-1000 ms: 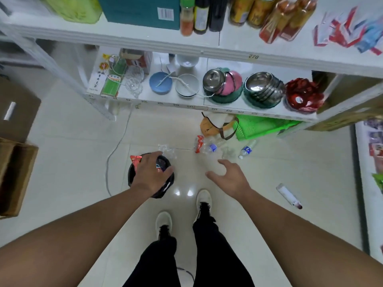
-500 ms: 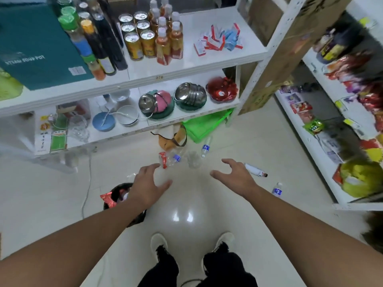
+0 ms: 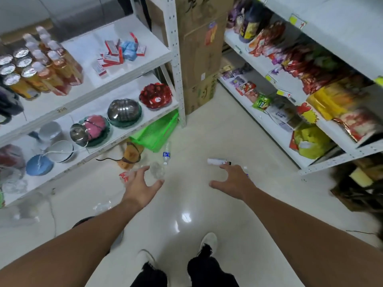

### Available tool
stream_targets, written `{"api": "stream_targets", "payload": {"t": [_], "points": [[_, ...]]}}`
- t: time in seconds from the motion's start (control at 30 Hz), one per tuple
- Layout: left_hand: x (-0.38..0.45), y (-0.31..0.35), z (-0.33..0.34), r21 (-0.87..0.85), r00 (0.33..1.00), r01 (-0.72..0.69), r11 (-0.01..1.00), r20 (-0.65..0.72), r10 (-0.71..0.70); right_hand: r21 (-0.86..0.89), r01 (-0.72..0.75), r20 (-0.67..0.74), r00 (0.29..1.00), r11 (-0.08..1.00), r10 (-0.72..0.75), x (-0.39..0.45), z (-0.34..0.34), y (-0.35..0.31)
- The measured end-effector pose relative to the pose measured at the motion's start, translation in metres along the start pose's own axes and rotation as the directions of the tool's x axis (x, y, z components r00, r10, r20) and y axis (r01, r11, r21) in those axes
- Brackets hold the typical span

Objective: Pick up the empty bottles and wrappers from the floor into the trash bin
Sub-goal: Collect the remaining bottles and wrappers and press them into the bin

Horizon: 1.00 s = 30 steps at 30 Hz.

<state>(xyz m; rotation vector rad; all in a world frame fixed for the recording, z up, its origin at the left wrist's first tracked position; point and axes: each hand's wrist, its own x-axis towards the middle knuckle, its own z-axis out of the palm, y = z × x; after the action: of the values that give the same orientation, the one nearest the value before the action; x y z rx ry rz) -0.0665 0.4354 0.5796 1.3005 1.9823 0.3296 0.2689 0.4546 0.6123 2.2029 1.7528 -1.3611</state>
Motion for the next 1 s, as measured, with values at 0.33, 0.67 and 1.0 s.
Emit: {"api": "stream_targets", "payload": {"t": [0.33, 0.67, 1.0], "points": [[0.048, 0.066, 0.033, 0.060, 0.998, -0.042, 0.997, 0.051, 0.039, -0.001, -0.015, 0.024, 1.000, 1.000, 0.015, 0.042, -0.032, 0.031], [0.139, 0.070, 0.042, 0.008, 0.997, 0.028, 1.000, 0.074, -0.028, 0.059, -0.165, 0.048, 0.986, 0.985, 0.162, 0.116, -0.042, 0.004], [0.291, 0.062, 0.064, 0.047, 0.993, 0.080, 0.996, 0.079, -0.084, 0.165, -0.216, 0.047, 0.976, 0.962, 0.211, 0.274, -0.052, -0.019]]}}
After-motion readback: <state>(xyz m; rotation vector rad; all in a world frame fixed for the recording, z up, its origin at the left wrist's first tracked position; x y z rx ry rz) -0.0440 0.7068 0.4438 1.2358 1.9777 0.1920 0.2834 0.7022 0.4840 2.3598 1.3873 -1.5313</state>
